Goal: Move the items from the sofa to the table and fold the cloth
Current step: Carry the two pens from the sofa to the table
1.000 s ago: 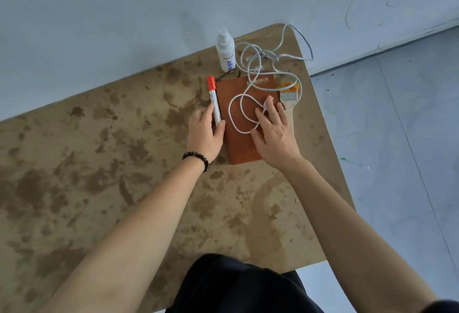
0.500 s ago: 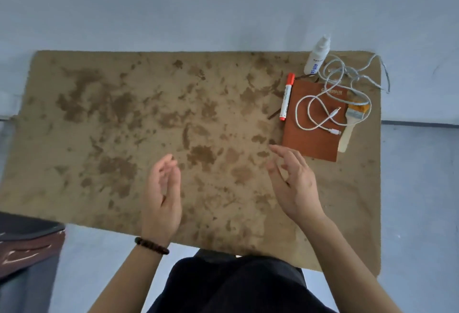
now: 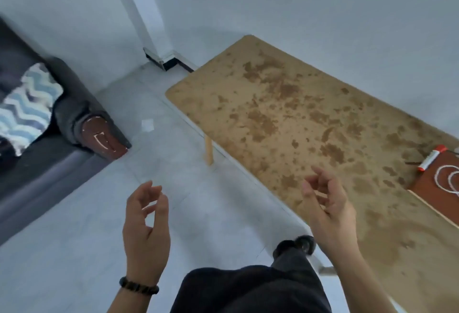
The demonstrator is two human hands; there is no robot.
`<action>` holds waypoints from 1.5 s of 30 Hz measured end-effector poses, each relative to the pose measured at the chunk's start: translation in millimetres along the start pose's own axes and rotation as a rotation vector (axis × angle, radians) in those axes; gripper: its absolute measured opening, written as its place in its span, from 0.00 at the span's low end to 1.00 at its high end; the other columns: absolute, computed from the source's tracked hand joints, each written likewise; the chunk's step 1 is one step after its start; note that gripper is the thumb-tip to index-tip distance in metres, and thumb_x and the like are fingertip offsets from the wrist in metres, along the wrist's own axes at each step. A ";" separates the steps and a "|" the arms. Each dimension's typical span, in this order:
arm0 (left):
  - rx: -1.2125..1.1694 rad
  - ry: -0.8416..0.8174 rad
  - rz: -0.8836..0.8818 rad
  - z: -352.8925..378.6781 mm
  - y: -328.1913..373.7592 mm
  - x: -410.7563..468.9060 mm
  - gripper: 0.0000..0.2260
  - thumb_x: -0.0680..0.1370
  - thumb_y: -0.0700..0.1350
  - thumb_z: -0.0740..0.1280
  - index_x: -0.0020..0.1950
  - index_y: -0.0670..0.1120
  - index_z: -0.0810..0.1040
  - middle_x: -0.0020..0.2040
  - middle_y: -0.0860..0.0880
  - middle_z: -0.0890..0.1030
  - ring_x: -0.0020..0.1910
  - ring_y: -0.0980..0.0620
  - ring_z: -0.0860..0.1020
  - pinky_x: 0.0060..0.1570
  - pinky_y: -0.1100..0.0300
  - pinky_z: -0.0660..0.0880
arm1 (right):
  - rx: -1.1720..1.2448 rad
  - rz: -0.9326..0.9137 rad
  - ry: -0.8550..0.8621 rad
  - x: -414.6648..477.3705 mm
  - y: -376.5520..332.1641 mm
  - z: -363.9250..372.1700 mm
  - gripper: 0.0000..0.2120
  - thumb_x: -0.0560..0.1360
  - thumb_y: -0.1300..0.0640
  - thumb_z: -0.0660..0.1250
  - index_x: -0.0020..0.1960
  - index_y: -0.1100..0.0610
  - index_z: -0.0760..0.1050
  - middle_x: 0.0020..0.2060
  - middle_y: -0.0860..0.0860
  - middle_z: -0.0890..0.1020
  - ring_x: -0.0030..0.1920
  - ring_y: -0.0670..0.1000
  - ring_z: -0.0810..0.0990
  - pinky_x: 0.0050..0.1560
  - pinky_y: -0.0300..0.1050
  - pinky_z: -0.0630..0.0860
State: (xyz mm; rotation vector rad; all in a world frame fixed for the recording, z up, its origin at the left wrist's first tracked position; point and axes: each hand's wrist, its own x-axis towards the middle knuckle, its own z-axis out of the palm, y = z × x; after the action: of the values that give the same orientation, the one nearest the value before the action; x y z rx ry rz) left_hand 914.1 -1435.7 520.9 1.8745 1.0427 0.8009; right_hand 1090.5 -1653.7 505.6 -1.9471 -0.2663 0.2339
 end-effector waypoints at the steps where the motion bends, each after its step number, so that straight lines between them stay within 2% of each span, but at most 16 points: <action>1: -0.006 0.051 -0.027 -29.7 -16.1 -3.6 0.12 0.80 0.43 0.62 0.63 0.50 0.70 0.56 0.54 0.78 0.52 0.65 0.76 0.50 0.76 0.71 | -0.011 -0.011 -0.040 -14.9 -8.2 23.6 0.13 0.79 0.53 0.66 0.62 0.45 0.72 0.50 0.42 0.80 0.48 0.39 0.80 0.44 0.33 0.77; 3: -0.016 0.165 -0.082 -85.9 -46.2 -13.9 0.12 0.80 0.42 0.62 0.63 0.49 0.70 0.55 0.53 0.78 0.52 0.65 0.76 0.49 0.76 0.71 | -0.014 -0.043 -0.149 -41.2 -24.8 69.3 0.12 0.78 0.53 0.67 0.59 0.43 0.71 0.51 0.42 0.80 0.49 0.41 0.80 0.48 0.39 0.78; 4: -0.021 0.227 -0.125 -113.5 -59.5 -20.8 0.12 0.80 0.42 0.63 0.63 0.48 0.70 0.55 0.53 0.78 0.52 0.65 0.76 0.48 0.76 0.71 | -0.018 -0.065 -0.217 -53.1 -34.4 91.6 0.13 0.78 0.53 0.67 0.60 0.42 0.71 0.52 0.42 0.80 0.50 0.41 0.80 0.49 0.39 0.77; 8: -0.072 0.450 -0.321 -206.0 -98.6 -45.7 0.13 0.79 0.44 0.64 0.64 0.53 0.71 0.55 0.56 0.79 0.49 0.68 0.76 0.45 0.79 0.70 | -0.058 -0.176 -0.416 -84.2 -80.7 173.6 0.17 0.78 0.55 0.67 0.65 0.47 0.72 0.53 0.41 0.79 0.53 0.41 0.78 0.46 0.33 0.76; 12: -0.059 0.631 -0.451 -273.8 -139.4 -53.9 0.14 0.79 0.43 0.65 0.63 0.53 0.70 0.54 0.57 0.78 0.47 0.71 0.75 0.45 0.80 0.69 | -0.097 -0.284 -0.622 -103.5 -118.0 265.6 0.17 0.78 0.56 0.67 0.65 0.48 0.71 0.54 0.41 0.79 0.54 0.40 0.77 0.47 0.26 0.73; 16: -0.063 0.766 -0.588 -321.2 -188.6 -45.0 0.14 0.79 0.41 0.65 0.63 0.52 0.71 0.54 0.55 0.79 0.47 0.72 0.75 0.42 0.80 0.69 | -0.135 -0.318 -0.789 -122.0 -133.3 367.6 0.18 0.77 0.54 0.67 0.66 0.47 0.70 0.55 0.41 0.78 0.54 0.39 0.77 0.47 0.25 0.73; 20: -0.049 0.832 -0.683 -366.2 -239.2 -5.5 0.15 0.78 0.38 0.66 0.62 0.51 0.72 0.54 0.53 0.80 0.46 0.72 0.75 0.43 0.81 0.69 | -0.173 -0.328 -0.912 -135.3 -142.8 481.7 0.20 0.77 0.53 0.68 0.67 0.46 0.69 0.56 0.39 0.77 0.55 0.38 0.77 0.47 0.28 0.75; 24: -0.009 0.855 -0.714 -426.9 -275.5 74.4 0.15 0.78 0.39 0.66 0.61 0.52 0.72 0.54 0.54 0.80 0.46 0.72 0.75 0.42 0.81 0.68 | -0.188 -0.363 -1.007 -131.2 -180.2 606.0 0.20 0.77 0.49 0.68 0.67 0.41 0.66 0.55 0.32 0.74 0.55 0.35 0.75 0.47 0.29 0.75; 26: 0.002 0.860 -0.689 -460.6 -281.5 121.4 0.15 0.78 0.39 0.67 0.61 0.55 0.72 0.54 0.54 0.80 0.47 0.71 0.76 0.43 0.80 0.70 | -0.189 -0.389 -1.031 -125.3 -212.8 662.0 0.20 0.76 0.46 0.66 0.66 0.39 0.65 0.56 0.31 0.73 0.55 0.34 0.75 0.45 0.26 0.73; 30: 0.068 0.842 -0.597 -522.3 -291.1 213.5 0.14 0.78 0.42 0.66 0.61 0.55 0.71 0.54 0.56 0.79 0.50 0.67 0.76 0.44 0.71 0.73 | -0.156 -0.449 -1.055 -108.5 -282.7 757.4 0.23 0.74 0.43 0.63 0.68 0.45 0.67 0.56 0.36 0.74 0.55 0.37 0.76 0.45 0.22 0.71; 33: 0.075 0.843 -0.558 -554.5 -301.8 273.4 0.14 0.78 0.43 0.65 0.62 0.54 0.70 0.55 0.58 0.78 0.51 0.67 0.76 0.45 0.69 0.70 | -0.157 -0.468 -1.062 -93.7 -321.4 810.9 0.22 0.76 0.45 0.64 0.69 0.46 0.67 0.56 0.38 0.76 0.55 0.40 0.77 0.45 0.24 0.71; 36: 0.066 0.828 -0.542 -575.3 -328.9 331.8 0.14 0.78 0.42 0.65 0.59 0.58 0.69 0.54 0.58 0.78 0.51 0.67 0.76 0.44 0.72 0.73 | -0.172 -0.466 -1.048 -75.0 -342.1 866.3 0.21 0.77 0.48 0.66 0.68 0.46 0.68 0.55 0.38 0.76 0.54 0.40 0.78 0.44 0.23 0.72; 40: 0.044 0.734 -0.581 -592.5 -390.2 409.7 0.15 0.78 0.41 0.65 0.62 0.54 0.69 0.55 0.57 0.77 0.52 0.64 0.76 0.44 0.72 0.72 | -0.220 -0.407 -0.997 -49.2 -347.8 947.2 0.21 0.76 0.50 0.67 0.68 0.49 0.69 0.56 0.43 0.78 0.53 0.42 0.78 0.43 0.25 0.72; 45: -0.004 0.654 -0.585 -628.5 -461.9 529.7 0.14 0.78 0.40 0.65 0.62 0.52 0.70 0.55 0.55 0.78 0.52 0.65 0.76 0.45 0.77 0.72 | -0.260 -0.337 -0.951 -15.8 -373.0 1062.4 0.22 0.77 0.55 0.69 0.69 0.49 0.68 0.56 0.45 0.78 0.53 0.42 0.78 0.45 0.28 0.74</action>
State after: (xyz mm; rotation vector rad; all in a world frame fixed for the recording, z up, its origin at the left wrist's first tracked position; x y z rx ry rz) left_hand 476.2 -602.2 470.7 1.1891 1.8705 1.0652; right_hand 743.1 -584.0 450.2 -1.8705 -1.2800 0.9292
